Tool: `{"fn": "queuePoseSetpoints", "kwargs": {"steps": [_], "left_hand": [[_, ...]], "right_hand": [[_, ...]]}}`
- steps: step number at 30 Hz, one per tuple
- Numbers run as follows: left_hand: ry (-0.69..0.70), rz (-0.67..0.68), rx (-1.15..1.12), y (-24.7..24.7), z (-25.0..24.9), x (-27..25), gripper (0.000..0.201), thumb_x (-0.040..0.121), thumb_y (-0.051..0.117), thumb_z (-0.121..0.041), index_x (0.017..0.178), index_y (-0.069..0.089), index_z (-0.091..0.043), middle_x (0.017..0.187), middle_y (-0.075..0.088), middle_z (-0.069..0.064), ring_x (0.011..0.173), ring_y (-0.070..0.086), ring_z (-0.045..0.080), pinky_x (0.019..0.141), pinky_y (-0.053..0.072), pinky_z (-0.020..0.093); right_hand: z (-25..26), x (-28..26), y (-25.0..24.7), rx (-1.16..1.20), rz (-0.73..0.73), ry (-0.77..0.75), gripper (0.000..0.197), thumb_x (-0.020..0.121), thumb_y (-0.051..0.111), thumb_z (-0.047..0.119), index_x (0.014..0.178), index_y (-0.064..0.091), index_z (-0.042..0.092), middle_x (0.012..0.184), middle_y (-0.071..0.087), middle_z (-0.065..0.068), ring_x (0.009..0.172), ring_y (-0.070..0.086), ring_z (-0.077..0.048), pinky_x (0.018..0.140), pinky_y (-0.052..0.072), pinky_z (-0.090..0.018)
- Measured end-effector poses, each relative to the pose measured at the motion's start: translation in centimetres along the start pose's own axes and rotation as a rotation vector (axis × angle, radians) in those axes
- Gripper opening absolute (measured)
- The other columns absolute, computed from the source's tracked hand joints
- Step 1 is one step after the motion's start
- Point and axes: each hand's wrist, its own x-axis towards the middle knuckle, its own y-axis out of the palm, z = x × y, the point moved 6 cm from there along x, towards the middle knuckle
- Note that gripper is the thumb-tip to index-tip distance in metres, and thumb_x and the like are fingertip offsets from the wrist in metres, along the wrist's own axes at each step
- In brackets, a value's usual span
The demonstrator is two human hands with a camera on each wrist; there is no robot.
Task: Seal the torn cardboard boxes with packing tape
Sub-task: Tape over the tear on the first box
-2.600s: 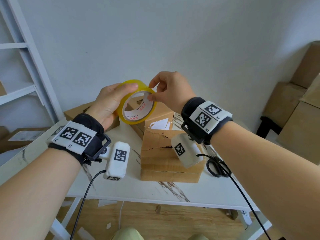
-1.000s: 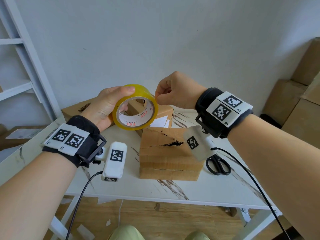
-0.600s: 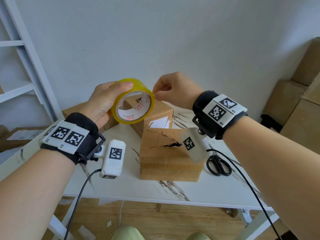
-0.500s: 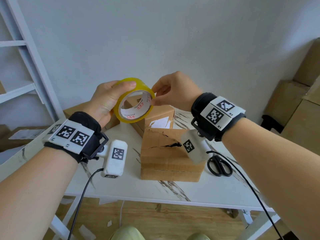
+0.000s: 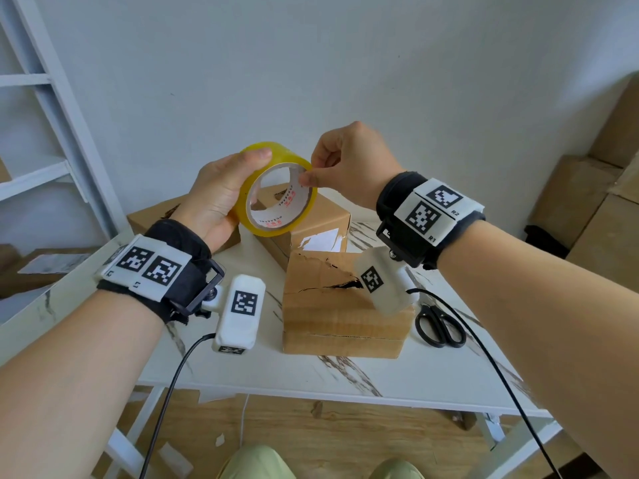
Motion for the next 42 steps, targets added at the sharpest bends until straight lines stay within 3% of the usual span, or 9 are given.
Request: {"fn": "queuePoseSetpoints", "kwargs": {"steps": [4, 7, 9, 14, 17, 21, 29, 35, 42], "left_hand": [[0.011, -0.057, -0.012, -0.1, -0.4, 0.1, 0.051, 0.088, 0.059, -0.023, 0.038, 0.062, -0.026, 0.041, 0.053, -0.013, 0.039, 0.05, 0.0, 0.043, 0.041, 0.012], [0.023, -0.072, -0.003, 0.1, -0.5, 0.0, 0.052, 0.089, 0.059, -0.023, 0.037, 0.062, -0.027, 0.04, 0.051, -0.013, 0.037, 0.048, 0.0, 0.042, 0.039, 0.011], [0.026, -0.074, 0.009, 0.4, -0.5, -0.1, 0.049, 0.088, 0.06, -0.022, 0.039, 0.063, -0.026, 0.04, 0.051, -0.013, 0.037, 0.047, 0.0, 0.043, 0.039, 0.011], [0.054, -0.077, 0.076, 0.5, -0.5, -0.3, 0.016, 0.088, 0.061, -0.022, 0.072, 0.061, -0.02, 0.045, 0.056, -0.014, 0.042, 0.051, -0.002, 0.045, 0.041, 0.012], [0.028, -0.063, 0.027, 0.5, -0.2, -0.3, 0.031, 0.088, 0.06, -0.023, 0.058, 0.062, -0.024, 0.042, 0.052, -0.014, 0.04, 0.049, 0.0, 0.044, 0.04, 0.012], [-0.006, -0.055, -0.05, 0.5, 0.1, -0.2, 0.052, 0.089, 0.057, -0.027, 0.037, 0.061, -0.026, 0.039, 0.051, -0.012, 0.039, 0.049, 0.001, 0.047, 0.042, 0.013], [-0.02, -0.048, -0.059, -0.4, 0.7, 0.4, 0.032, 0.071, 0.065, -0.038, 0.043, 0.059, -0.025, 0.043, 0.044, -0.011, 0.042, 0.042, 0.004, 0.052, 0.042, 0.018], [-0.01, -0.057, -0.068, -0.2, 0.8, 0.4, 0.049, 0.089, 0.058, -0.027, 0.04, 0.062, -0.025, 0.041, 0.05, -0.013, 0.04, 0.047, 0.001, 0.047, 0.041, 0.014], [-0.018, -0.084, -0.083, -0.9, 0.9, 0.7, 0.048, 0.087, 0.061, -0.029, 0.039, 0.061, -0.025, 0.039, 0.048, -0.012, 0.038, 0.045, 0.001, 0.048, 0.041, 0.016]], "right_hand": [[0.2, 0.3, -0.2, 0.005, -0.094, -0.002, 0.018, 0.072, 0.078, 0.017, 0.077, 0.061, 0.014, 0.065, 0.056, 0.007, 0.065, 0.054, -0.012, 0.063, 0.049, -0.024], [0.3, 0.2, -0.1, -0.003, -0.11, -0.001, 0.036, 0.07, 0.078, 0.012, 0.1, 0.058, 0.015, 0.075, 0.061, 0.007, 0.072, 0.058, -0.012, 0.068, 0.051, -0.025], [0.4, 0.3, 0.2, -0.033, -0.102, -0.003, 0.038, 0.07, 0.079, 0.016, 0.102, 0.06, 0.015, 0.076, 0.058, 0.008, 0.072, 0.055, -0.012, 0.068, 0.05, -0.025], [0.5, 0.4, 0.6, -0.135, -0.052, -0.009, 0.033, 0.076, 0.075, 0.021, 0.107, 0.063, 0.016, 0.082, 0.055, 0.005, 0.077, 0.051, -0.014, 0.07, 0.046, -0.025], [0.8, 0.3, 0.8, -0.169, -0.006, -0.047, 0.04, 0.079, 0.072, 0.022, 0.117, 0.06, 0.018, 0.085, 0.054, 0.005, 0.078, 0.049, -0.013, 0.065, 0.04, -0.021], [0.8, 0.4, 0.5, -0.123, -0.039, -0.044, 0.037, 0.075, 0.076, 0.026, 0.109, 0.065, 0.02, 0.077, 0.053, 0.007, 0.072, 0.049, -0.011, 0.065, 0.038, -0.021], [1.1, 0.5, 0.4, -0.153, -0.058, -0.056, 0.035, 0.074, 0.077, 0.025, 0.107, 0.068, 0.018, 0.064, 0.043, 0.014, 0.066, 0.045, -0.01, 0.058, 0.034, -0.017], [1.0, 0.6, 0.5, -0.156, -0.019, -0.047, 0.032, 0.076, 0.075, 0.026, 0.107, 0.07, 0.019, 0.067, 0.047, 0.013, 0.064, 0.044, -0.006, 0.055, 0.033, -0.012], [-0.5, 0.4, -0.3, -0.019, -0.008, 0.044, 0.017, 0.075, 0.078, 0.024, 0.086, 0.075, 0.012, 0.074, 0.064, 0.004, 0.07, 0.059, -0.008, 0.066, 0.051, -0.019]]}}
